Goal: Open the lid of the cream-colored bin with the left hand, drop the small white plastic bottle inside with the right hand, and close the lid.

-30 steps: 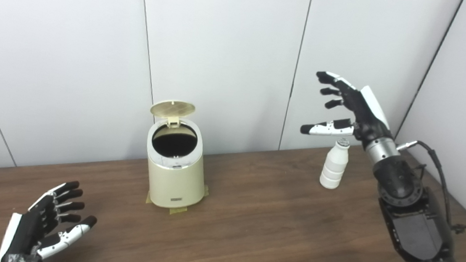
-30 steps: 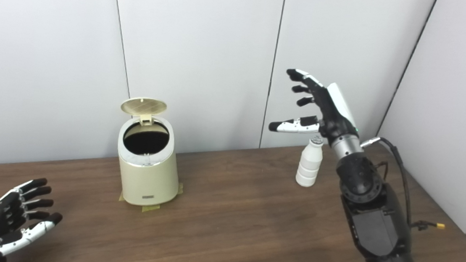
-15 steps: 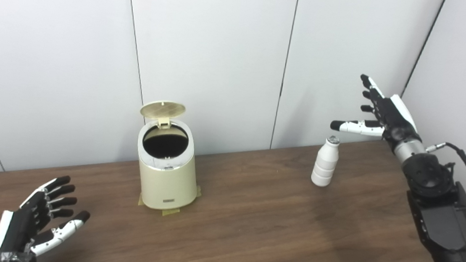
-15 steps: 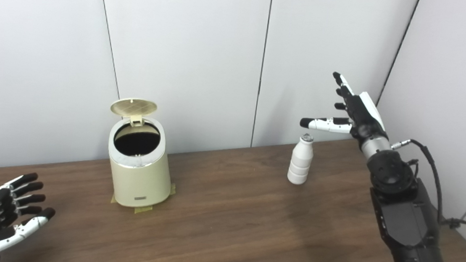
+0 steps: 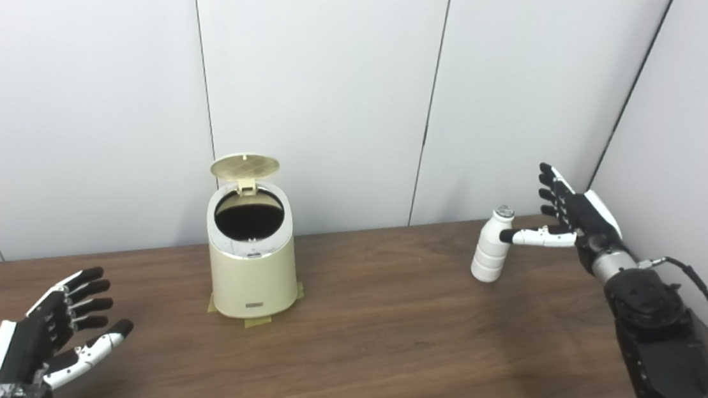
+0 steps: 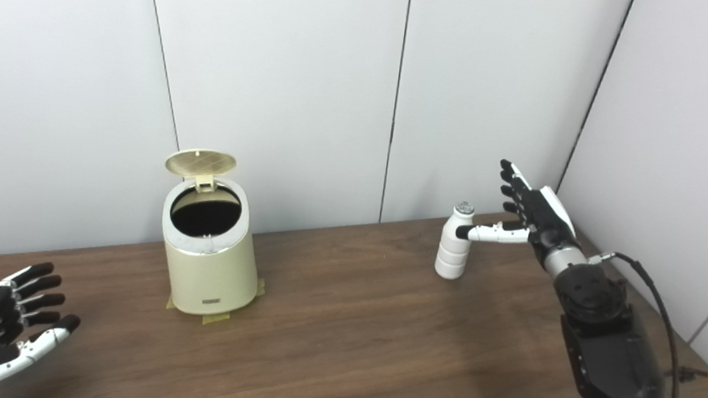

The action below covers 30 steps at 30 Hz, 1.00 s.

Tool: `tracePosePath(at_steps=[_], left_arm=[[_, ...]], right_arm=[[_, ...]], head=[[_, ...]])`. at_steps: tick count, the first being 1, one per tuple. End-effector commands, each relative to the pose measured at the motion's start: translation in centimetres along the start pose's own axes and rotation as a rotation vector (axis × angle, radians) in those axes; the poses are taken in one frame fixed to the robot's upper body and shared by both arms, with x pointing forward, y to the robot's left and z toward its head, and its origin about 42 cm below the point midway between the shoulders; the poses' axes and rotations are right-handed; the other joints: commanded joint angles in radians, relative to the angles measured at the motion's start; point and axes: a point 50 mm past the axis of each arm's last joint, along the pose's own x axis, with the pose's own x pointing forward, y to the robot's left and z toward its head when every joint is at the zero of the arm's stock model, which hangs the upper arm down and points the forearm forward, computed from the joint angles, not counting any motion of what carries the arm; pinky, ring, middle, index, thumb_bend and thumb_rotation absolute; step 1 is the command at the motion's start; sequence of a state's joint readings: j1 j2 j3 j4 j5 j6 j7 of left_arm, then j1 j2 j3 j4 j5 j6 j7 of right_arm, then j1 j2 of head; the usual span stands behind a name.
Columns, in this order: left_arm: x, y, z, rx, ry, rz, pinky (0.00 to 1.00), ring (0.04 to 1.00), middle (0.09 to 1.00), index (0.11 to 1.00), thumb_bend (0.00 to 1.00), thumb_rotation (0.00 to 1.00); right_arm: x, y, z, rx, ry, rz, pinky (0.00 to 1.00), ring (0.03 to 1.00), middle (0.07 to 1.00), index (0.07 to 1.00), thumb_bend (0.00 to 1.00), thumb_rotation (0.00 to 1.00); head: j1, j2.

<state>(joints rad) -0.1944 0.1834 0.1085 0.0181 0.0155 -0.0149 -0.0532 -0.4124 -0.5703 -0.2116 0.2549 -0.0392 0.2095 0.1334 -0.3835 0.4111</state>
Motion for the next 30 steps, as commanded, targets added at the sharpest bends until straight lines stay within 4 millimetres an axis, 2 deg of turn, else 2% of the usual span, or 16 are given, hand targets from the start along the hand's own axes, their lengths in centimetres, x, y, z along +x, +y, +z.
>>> tracePosePath(at_steps=[1,4,11,17,20,24,30], left_arm=[[1.2,0.4,2.3,0.002,-0.089,0.001,0.69,0.741,0.797,0.829,0.58,0.0],[1.2,0.4,2.3,0.005,-0.093,0.0,0.66,0.73,0.793,0.828,0.59,0.0],[1.1,0.3,2.4,0.004,-0.094,0.002,0.65,0.72,0.785,0.828,0.59,0.0],[1.1,0.3,2.5,-0.003,-0.093,-0.004,0.68,0.735,0.794,0.836,0.59,0.0],[1.1,0.3,2.4,-0.003,-0.098,-0.009,0.67,0.727,0.787,0.836,0.59,0.0],[1.0,0.2,2.5,-0.01,-0.098,-0.017,0.67,0.718,0.784,0.841,0.6,0.0],[0.9,0.1,2.6,-0.024,-0.098,-0.023,0.66,0.72,0.785,0.844,0.59,0.0]], right_arm=[[0.5,-1.1,1.6,0.007,-0.082,-0.017,0.85,0.937,0.994,1.0,0.78,0.12],[0.3,-0.4,0.8,0.009,-0.072,-0.01,0.85,0.923,0.979,0.994,0.77,0.13],[1.1,1.0,-0.8,0.036,-0.03,-0.045,0.82,0.875,0.927,0.914,0.78,0.05],[1.8,1.9,-1.8,0.061,-0.038,-0.045,0.78,0.831,0.888,0.89,0.78,0.02],[2.0,2.4,-1.8,0.081,-0.031,-0.049,0.77,0.821,0.883,0.881,0.79,0.02],[2.2,2.7,-1.8,0.09,-0.026,-0.056,0.76,0.812,0.879,0.88,0.81,0.09],[2.3,3.4,-1.4,0.109,-0.028,-0.087,0.75,0.79,0.853,0.86,0.76,0.02]], head=[[-0.001,0.0],[-0.001,0.001],[0.0,0.003],[0.004,0.007],[0.004,0.008],[0.006,0.01],[0.006,0.01]])
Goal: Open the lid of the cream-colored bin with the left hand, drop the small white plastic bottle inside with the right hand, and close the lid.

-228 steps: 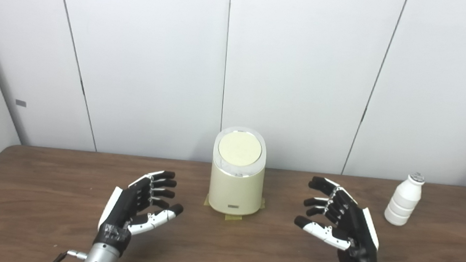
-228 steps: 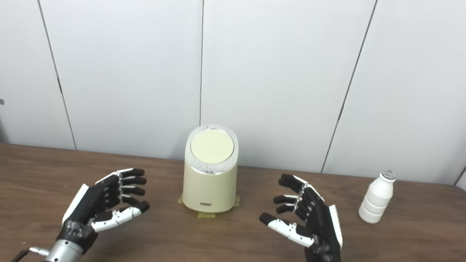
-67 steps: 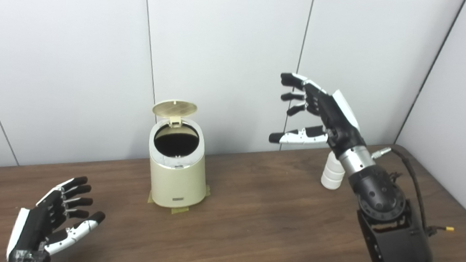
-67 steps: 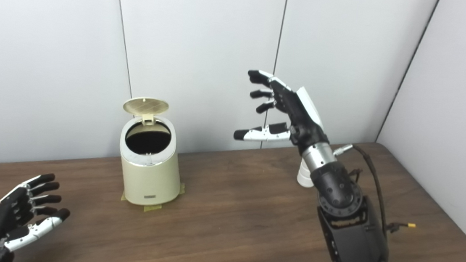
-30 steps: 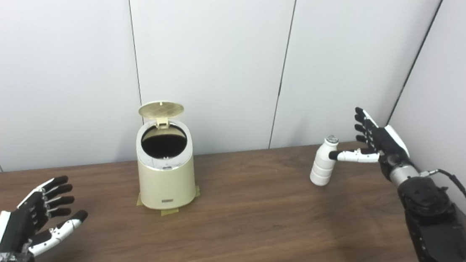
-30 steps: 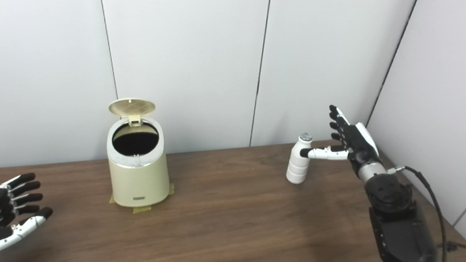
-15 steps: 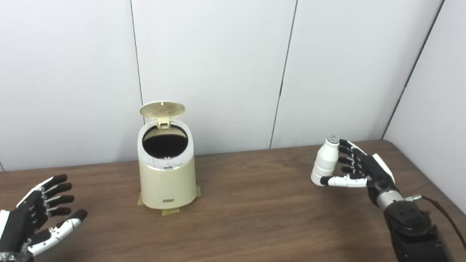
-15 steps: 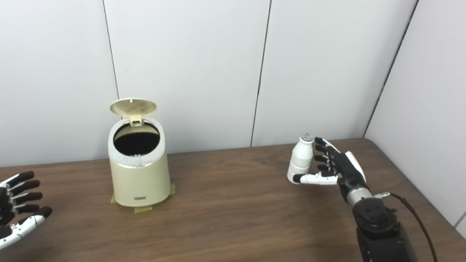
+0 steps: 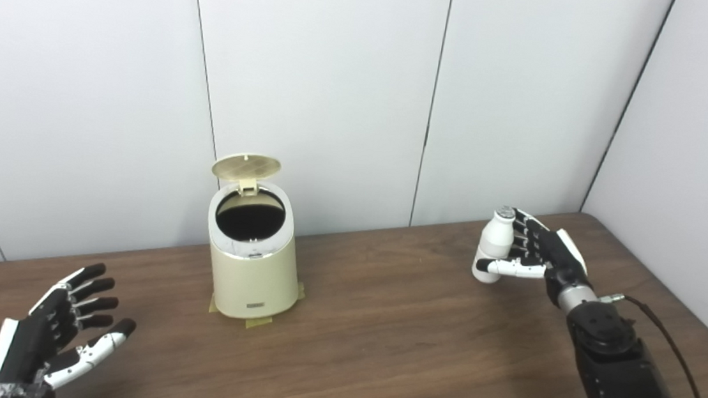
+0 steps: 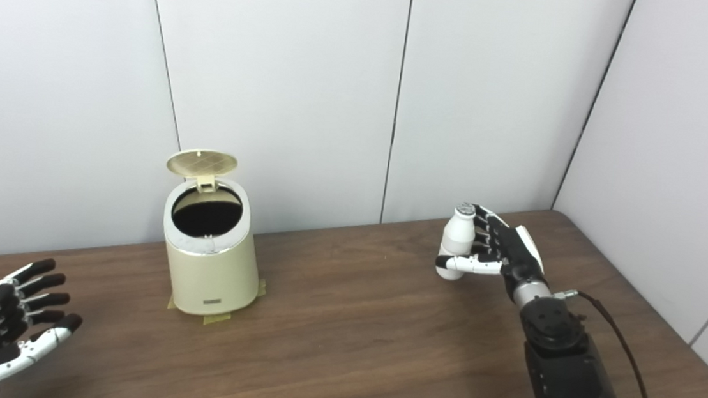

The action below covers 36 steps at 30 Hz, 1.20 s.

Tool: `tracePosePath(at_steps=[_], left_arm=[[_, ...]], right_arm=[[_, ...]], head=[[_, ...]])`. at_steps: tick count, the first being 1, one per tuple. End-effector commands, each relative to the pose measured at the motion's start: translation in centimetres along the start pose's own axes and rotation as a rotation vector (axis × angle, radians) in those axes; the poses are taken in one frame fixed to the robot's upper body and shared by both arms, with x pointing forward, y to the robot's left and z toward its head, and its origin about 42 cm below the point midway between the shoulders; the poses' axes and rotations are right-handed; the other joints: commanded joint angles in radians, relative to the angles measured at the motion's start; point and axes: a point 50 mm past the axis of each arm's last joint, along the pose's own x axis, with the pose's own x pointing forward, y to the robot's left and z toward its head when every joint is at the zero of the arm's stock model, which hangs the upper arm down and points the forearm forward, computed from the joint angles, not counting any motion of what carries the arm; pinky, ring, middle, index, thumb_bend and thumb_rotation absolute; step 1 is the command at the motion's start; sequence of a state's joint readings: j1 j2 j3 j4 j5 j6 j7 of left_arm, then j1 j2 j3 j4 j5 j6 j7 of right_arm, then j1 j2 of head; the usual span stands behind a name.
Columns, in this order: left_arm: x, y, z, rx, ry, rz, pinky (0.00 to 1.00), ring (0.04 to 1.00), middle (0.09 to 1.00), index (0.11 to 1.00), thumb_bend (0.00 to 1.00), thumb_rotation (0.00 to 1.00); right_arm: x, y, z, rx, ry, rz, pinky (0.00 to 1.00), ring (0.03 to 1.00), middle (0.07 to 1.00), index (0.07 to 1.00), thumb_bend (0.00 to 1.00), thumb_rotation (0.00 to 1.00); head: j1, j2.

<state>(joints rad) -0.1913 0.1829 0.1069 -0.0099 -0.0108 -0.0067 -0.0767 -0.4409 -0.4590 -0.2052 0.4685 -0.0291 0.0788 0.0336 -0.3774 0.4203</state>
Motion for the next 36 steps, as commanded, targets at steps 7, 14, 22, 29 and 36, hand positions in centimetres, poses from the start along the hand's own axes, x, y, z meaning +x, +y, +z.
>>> tracePosePath(at_steps=[7,14,22,29,36], left_arm=[[0.9,0.2,2.0,-0.001,-0.077,-0.003,0.66,0.729,0.794,0.848,0.58,0.0],[0.8,0.1,2.1,0.008,-0.078,-0.003,0.64,0.728,0.788,0.847,0.58,0.0],[0.9,0.0,2.1,0.008,-0.072,-0.005,0.63,0.712,0.781,0.844,0.58,0.0],[0.8,-0.3,1.9,0.011,-0.067,-0.019,0.68,0.72,0.798,0.857,0.56,0.0],[1.0,-1.1,0.9,0.026,-0.064,-0.03,0.74,0.715,0.778,0.845,0.62,0.0]], right_arm=[[1.6,-0.3,3.2,0.006,-0.145,-0.15,0.43,0.5,0.55,0.635,0.61,0.0],[2.2,-0.5,3.2,-0.065,-0.174,-0.203,0.33,0.368,0.472,0.551,0.51,0.0],[1.7,-0.5,4.2,-0.1,-0.276,-0.233,0.35,0.374,0.476,0.555,0.51,0.0],[-0.4,2.1,9.3,-0.174,-0.498,-0.178,0.35,0.389,0.487,0.538,0.51,0.0],[-1.8,6.7,17.3,-0.222,-0.764,-0.037,0.35,0.411,0.486,0.521,0.52,0.0]], head=[[0.0,0.001],[0.005,0.008],[0.024,0.015],[0.073,0.007],[0.146,-0.003]])
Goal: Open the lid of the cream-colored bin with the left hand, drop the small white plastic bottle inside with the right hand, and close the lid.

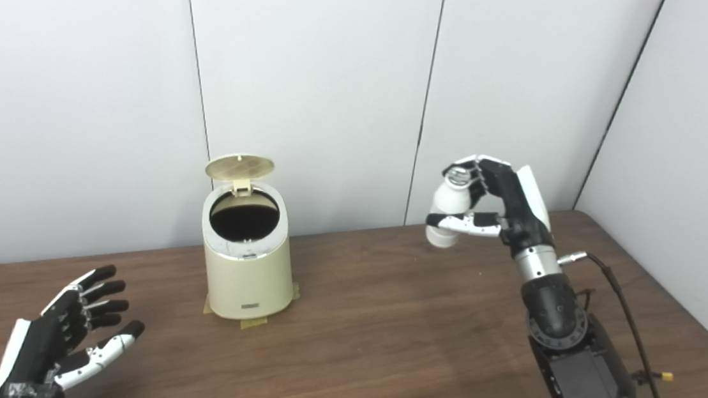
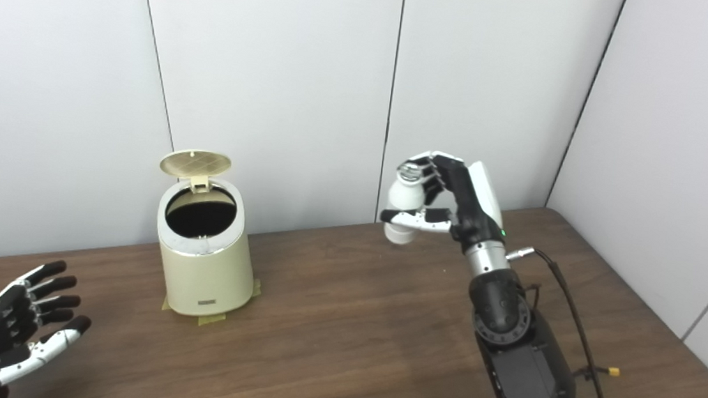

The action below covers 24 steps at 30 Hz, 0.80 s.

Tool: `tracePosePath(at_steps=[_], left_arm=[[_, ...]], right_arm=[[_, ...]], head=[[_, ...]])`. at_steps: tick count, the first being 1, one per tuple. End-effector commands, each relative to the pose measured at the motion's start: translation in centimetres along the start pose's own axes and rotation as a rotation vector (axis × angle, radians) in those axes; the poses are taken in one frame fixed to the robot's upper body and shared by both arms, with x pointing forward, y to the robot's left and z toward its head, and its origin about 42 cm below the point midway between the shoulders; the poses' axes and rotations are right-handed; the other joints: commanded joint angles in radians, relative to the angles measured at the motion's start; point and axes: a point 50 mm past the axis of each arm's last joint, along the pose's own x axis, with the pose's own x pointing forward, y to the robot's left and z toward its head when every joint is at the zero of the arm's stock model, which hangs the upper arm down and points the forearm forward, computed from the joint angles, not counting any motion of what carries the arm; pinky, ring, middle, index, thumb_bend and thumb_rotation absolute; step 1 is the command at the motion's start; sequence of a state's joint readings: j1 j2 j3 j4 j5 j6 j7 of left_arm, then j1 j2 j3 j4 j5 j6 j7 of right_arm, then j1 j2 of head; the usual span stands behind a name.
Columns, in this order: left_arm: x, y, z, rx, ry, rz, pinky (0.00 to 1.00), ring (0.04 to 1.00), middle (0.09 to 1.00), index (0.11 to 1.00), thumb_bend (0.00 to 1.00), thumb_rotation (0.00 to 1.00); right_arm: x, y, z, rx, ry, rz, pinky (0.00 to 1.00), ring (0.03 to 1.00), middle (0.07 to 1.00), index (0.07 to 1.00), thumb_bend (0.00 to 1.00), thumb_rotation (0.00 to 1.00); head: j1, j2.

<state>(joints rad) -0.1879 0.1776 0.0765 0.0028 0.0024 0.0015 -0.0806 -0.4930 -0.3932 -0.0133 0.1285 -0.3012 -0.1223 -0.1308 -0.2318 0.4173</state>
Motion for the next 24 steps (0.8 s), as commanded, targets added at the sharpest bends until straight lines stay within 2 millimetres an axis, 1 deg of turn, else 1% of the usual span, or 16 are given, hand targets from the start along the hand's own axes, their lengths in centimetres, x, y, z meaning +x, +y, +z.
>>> tracePosePath(at_steps=[1,2,3,4,9,12,15,17,19,24], left_arm=[[1.1,-0.2,1.4,0.022,-0.091,0.003,0.74,0.714,0.776,0.843,0.63,0.0],[1.1,-0.4,1.3,0.019,-0.092,0.002,0.74,0.713,0.775,0.842,0.63,0.0],[1.1,-0.6,1.2,0.016,-0.09,0.002,0.75,0.719,0.778,0.84,0.64,0.0],[1.1,-0.8,1.1,0.011,-0.085,0.003,0.75,0.718,0.777,0.838,0.65,0.0],[1.1,-2.0,0.8,-0.002,-0.074,0.005,0.7,0.695,0.754,0.824,0.67,0.0],[1.2,-2.6,0.8,-0.016,-0.078,0.006,0.66,0.69,0.754,0.824,0.68,0.0],[1.3,-3.1,0.6,-0.027,-0.081,0.002,0.65,0.691,0.759,0.825,0.68,0.0],[1.3,-3.4,0.6,-0.033,-0.084,0.0,0.64,0.696,0.767,0.83,0.68,0.0],[1.3,-3.7,0.6,-0.033,-0.086,-0.001,0.64,0.699,0.769,0.831,0.68,0.0],[1.2,-4.1,0.8,-0.037,-0.08,0.003,0.63,0.701,0.766,0.837,0.68,0.0]], right_arm=[[3.3,-0.9,3.9,-0.003,-0.158,-0.022,0.36,0.42,0.484,0.513,0.52,0.0],[3.8,-0.5,4.6,0.007,-0.174,-0.01,0.37,0.425,0.483,0.508,0.52,0.0],[4.1,-0.1,5.1,0.016,-0.183,0.001,0.35,0.415,0.489,0.51,0.52,0.0],[4.5,0.4,5.7,0.025,-0.196,0.014,0.34,0.406,0.491,0.52,0.52,0.0],[5.9,3.2,7.9,0.135,-0.245,0.072,0.36,0.416,0.485,0.519,0.52,0.0],[6.1,4.8,9.6,0.156,-0.263,0.104,0.33,0.404,0.484,0.529,0.52,0.0],[6.2,6.6,11.5,0.232,-0.266,0.128,0.31,0.383,0.481,0.543,0.51,0.0],[6.3,7.7,12.6,0.281,-0.272,0.151,0.3,0.387,0.487,0.535,0.51,0.0],[6.5,8.7,13.5,0.293,-0.273,0.164,0.3,0.391,0.487,0.532,0.51,0.0],[7.0,10.8,15.1,0.335,-0.255,0.181,0.31,0.387,0.481,0.532,0.51,0.0]], head=[[0.005,0.0],[0.026,-0.002],[0.044,-0.004],[0.053,-0.005],[0.135,-0.01],[0.171,-0.011],[0.19,-0.01],[0.206,-0.009],[0.212,-0.009],[0.223,-0.007]])
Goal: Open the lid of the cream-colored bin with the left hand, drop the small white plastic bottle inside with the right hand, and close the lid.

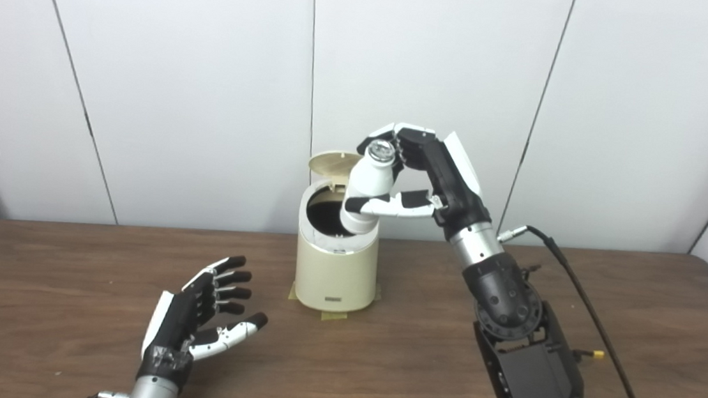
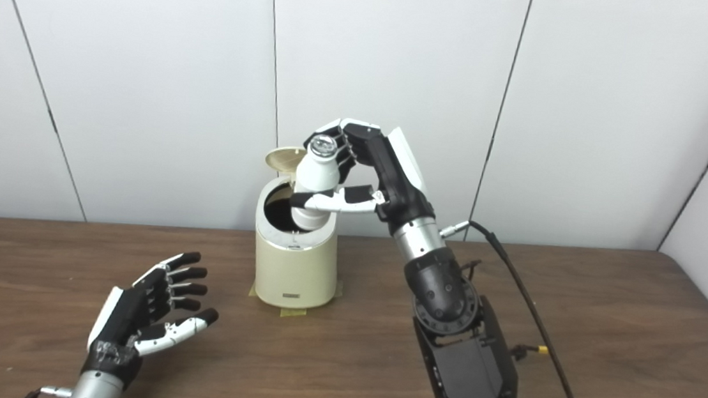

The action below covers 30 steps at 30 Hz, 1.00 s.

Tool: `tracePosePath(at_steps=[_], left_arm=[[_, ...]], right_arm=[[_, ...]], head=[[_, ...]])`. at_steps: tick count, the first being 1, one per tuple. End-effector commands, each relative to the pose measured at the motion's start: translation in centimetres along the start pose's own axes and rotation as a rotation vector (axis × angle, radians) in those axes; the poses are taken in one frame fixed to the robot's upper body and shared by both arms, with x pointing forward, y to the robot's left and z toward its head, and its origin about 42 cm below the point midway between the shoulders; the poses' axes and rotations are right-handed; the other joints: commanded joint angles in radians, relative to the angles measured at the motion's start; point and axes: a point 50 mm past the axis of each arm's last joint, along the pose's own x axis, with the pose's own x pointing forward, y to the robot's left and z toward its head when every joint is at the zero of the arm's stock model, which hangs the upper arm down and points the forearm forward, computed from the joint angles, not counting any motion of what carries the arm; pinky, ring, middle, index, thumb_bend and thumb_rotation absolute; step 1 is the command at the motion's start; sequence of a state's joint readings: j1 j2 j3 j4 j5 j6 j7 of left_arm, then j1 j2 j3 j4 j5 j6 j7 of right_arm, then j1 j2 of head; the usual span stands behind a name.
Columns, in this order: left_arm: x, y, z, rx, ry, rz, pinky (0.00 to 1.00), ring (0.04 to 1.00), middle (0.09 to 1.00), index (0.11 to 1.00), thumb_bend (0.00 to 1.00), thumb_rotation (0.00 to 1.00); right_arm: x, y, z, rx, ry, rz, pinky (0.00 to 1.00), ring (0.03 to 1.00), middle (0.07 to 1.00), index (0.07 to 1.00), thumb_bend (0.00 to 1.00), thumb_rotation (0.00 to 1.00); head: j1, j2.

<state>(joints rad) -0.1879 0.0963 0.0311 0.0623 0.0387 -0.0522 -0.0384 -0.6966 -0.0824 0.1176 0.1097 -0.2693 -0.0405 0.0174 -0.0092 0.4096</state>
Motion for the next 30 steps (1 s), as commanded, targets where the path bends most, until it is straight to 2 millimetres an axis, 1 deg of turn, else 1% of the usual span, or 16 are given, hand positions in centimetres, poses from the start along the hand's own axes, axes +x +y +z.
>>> tracePosePath(at_steps=[1,6,12,19,30], left_arm=[[1.2,-0.3,2.1,0.008,-0.086,0.007,0.63,0.7,0.765,0.838,0.68,0.0],[1.3,-0.6,2.2,0.008,-0.084,0.009,0.64,0.702,0.761,0.838,0.68,0.0],[1.3,-0.8,2.3,0.003,-0.094,0.008,0.63,0.693,0.756,0.832,0.69,0.0],[1.3,-0.9,2.4,0.001,-0.094,0.012,0.64,0.696,0.762,0.835,0.7,0.0],[1.1,-1.1,2.5,-0.002,-0.098,0.012,0.63,0.698,0.765,0.833,0.69,0.0]], right_arm=[[2.1,-0.3,2.3,0.001,-0.08,-0.015,0.31,0.388,0.481,0.532,0.51,0.0],[2.8,1.0,1.8,0.044,-0.08,0.005,0.31,0.389,0.475,0.534,0.51,0.0],[3.4,1.6,1.1,0.066,-0.052,0.022,0.31,0.383,0.474,0.535,0.51,0.0],[4.4,1.7,-0.1,0.04,-0.039,0.039,0.32,0.387,0.476,0.534,0.51,0.0],[5.9,1.5,-1.0,-0.024,-0.021,0.031,0.32,0.392,0.48,0.528,0.51,0.0]], head=[[0.003,0.001],[0.011,0.002],[0.018,0.007],[0.023,0.013],[0.03,0.023]])
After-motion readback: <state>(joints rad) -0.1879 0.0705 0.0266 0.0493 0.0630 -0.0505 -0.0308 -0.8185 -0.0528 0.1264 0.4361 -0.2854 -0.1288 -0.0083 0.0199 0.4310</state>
